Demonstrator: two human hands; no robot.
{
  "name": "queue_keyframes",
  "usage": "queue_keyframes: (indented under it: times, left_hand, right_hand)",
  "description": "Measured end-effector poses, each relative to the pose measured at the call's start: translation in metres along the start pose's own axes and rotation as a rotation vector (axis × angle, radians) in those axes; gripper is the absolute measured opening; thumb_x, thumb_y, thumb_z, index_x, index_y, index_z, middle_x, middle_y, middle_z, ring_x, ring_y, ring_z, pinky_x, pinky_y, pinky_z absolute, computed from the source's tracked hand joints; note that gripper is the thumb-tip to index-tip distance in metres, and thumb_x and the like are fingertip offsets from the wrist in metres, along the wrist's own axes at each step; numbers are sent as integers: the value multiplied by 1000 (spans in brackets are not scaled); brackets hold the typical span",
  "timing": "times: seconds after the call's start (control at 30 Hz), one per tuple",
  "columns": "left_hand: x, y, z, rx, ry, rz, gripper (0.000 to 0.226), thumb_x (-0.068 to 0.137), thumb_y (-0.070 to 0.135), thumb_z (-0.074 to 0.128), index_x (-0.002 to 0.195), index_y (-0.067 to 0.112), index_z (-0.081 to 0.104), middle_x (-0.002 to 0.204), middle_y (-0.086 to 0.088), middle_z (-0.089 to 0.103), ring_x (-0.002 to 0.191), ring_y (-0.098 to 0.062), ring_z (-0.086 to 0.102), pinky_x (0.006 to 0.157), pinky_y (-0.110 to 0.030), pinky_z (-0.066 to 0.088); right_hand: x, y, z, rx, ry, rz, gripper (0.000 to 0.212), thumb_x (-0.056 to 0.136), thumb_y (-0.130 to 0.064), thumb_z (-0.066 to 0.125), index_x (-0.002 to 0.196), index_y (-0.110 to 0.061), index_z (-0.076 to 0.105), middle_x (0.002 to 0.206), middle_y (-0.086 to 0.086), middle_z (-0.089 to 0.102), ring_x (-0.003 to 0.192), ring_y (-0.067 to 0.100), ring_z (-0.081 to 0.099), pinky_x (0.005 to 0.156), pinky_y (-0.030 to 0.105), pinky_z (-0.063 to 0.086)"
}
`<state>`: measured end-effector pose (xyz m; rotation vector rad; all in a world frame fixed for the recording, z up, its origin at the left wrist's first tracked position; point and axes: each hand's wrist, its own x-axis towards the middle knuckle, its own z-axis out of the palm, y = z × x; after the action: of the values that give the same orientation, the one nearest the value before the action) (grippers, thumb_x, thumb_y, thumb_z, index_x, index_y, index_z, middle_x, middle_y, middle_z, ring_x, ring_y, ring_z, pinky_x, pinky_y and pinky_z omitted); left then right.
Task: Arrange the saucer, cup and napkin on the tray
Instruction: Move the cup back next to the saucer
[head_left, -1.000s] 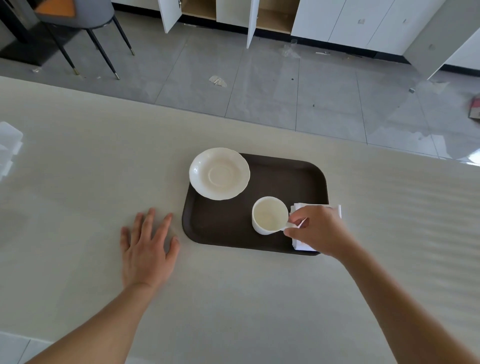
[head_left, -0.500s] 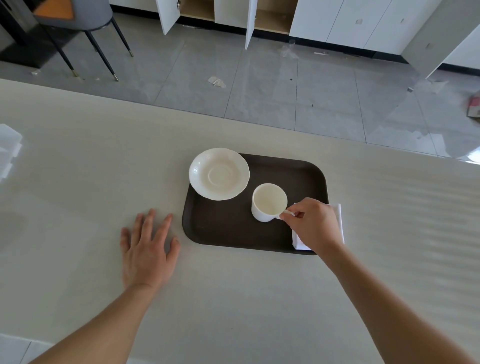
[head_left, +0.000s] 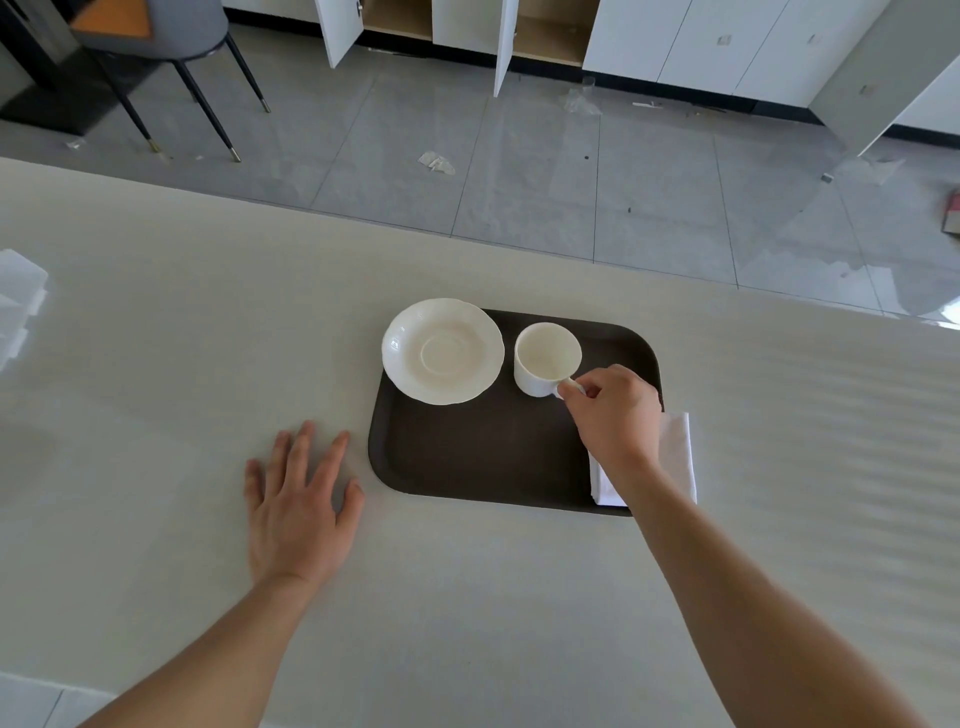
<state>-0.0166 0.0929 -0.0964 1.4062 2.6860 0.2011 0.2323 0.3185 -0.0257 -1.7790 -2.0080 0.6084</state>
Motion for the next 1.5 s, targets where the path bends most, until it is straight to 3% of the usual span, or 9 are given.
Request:
queue_keyframes:
  times: [0.17, 0.3, 0.5, 0.77, 1.0, 1.5]
  left_hand:
    - [-1, 0, -1, 5, -5, 3, 61, 88, 47, 34, 146, 31, 43, 159, -9, 32, 148, -31, 23, 120, -56, 13]
    - [0, 0, -1, 7, -16, 2, 61, 88, 48, 33, 147, 33, 41, 160, -8, 31, 149, -30, 21, 120, -56, 12]
    - [-1, 1, -2, 1, -10, -4, 62, 87, 47, 33, 146, 32, 42, 160, -8, 31, 149, -31, 22, 120, -56, 13]
    - [-1, 2, -4, -4, -13, -5, 62, 87, 46, 34, 147, 31, 41, 160, -9, 30, 149, -30, 21, 121, -56, 11]
    - [-2, 1, -2, -8, 10, 3, 60, 87, 44, 36, 145, 30, 44, 159, -10, 33, 148, -32, 23, 120, -57, 13]
    - [0, -1, 1, -2, 9, 3, 60, 87, 46, 37, 145, 32, 44, 159, -9, 33, 148, -32, 24, 120, -57, 14]
  right_hand:
    - [0, -8, 6, 23, -19, 70, 33, 87, -38, 70, 62, -16, 67, 66, -1, 66, 66, 18, 62, 54, 26, 46]
    - [-7, -12, 6, 193, -74, 172, 30, 84, -43, 71, 67, -19, 65, 66, -3, 70, 67, 16, 69, 63, 32, 55]
    - [-20, -17, 7, 301, -54, 244, 21, 86, -35, 70, 69, -24, 65, 59, -8, 71, 67, 9, 71, 55, 21, 42]
    - [-20, -23, 16, 337, 0, 259, 25, 86, -36, 72, 65, -25, 62, 58, -9, 69, 62, 10, 71, 59, 25, 53]
    - [-21, -28, 19, 417, 2, 325, 26, 85, -37, 73, 67, -23, 62, 55, -12, 69, 54, 1, 70, 53, 20, 44]
    - [-21, -30, 24, 506, -7, 365, 23, 84, -32, 76, 70, -17, 65, 62, -5, 71, 53, 2, 71, 58, 23, 49]
